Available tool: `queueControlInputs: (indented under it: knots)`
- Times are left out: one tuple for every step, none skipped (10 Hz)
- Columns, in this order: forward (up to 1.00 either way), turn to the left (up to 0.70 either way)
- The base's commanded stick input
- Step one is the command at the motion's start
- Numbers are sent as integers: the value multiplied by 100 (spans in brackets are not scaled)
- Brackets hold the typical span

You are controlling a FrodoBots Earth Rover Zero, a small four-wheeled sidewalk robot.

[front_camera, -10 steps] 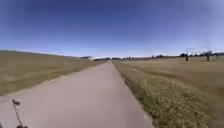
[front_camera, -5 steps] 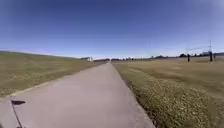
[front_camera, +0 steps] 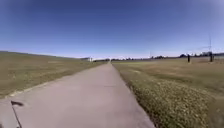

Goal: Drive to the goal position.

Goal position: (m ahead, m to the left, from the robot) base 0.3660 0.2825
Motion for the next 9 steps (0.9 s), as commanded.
queueControlInputs:
  knots:
    - [100, 0]
    - [100, 0]
    - [100, 10]
    - [100, 27]
    - [100, 0]
    - [100, 0]
    - [100, 0]
    - [100, 0]
    - [100, 0]
